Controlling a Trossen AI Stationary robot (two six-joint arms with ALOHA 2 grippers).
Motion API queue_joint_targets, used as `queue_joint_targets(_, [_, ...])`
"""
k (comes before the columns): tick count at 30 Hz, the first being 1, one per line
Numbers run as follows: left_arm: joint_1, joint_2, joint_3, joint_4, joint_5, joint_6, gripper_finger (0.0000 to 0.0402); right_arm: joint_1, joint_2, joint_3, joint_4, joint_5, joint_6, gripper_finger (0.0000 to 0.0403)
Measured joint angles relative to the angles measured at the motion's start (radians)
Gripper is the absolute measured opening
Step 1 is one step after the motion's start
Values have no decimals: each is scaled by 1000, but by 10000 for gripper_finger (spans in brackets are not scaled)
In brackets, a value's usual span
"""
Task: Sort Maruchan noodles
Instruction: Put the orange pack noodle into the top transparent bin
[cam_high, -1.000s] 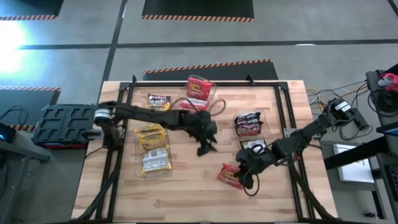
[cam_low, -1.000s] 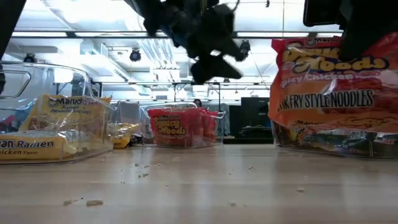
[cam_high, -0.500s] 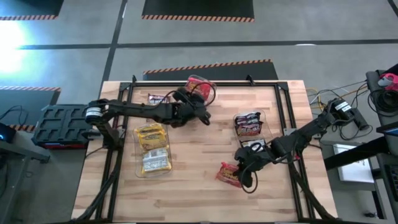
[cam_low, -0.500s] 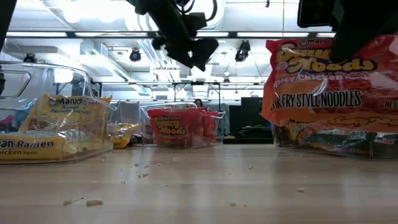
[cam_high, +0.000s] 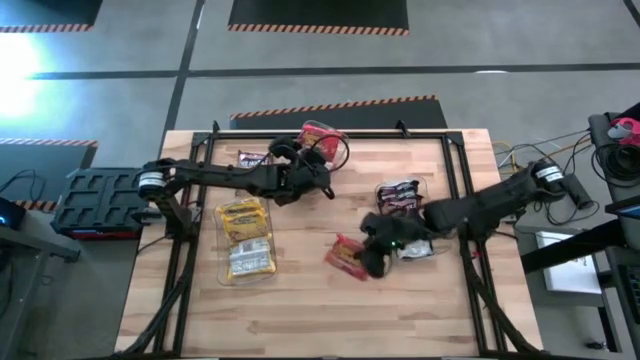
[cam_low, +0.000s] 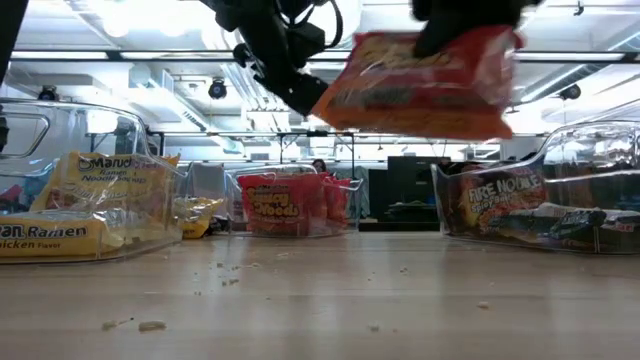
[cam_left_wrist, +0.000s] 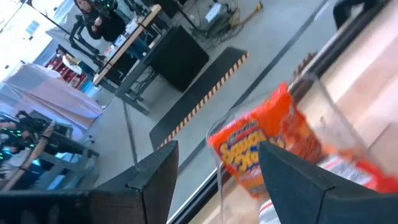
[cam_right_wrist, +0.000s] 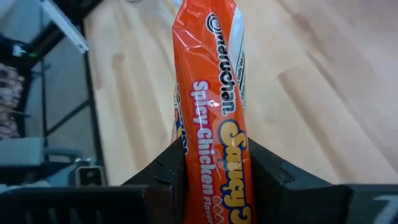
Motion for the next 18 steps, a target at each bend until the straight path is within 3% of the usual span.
queue_joint_targets(9, [-1,2,0,-198,0,-48,205,-159,157,246,-241,-33,-236,106])
queue_joint_targets(18, [-1,2,0,-398,1,-193,205,-234,257,426,-272,-34,-395,107])
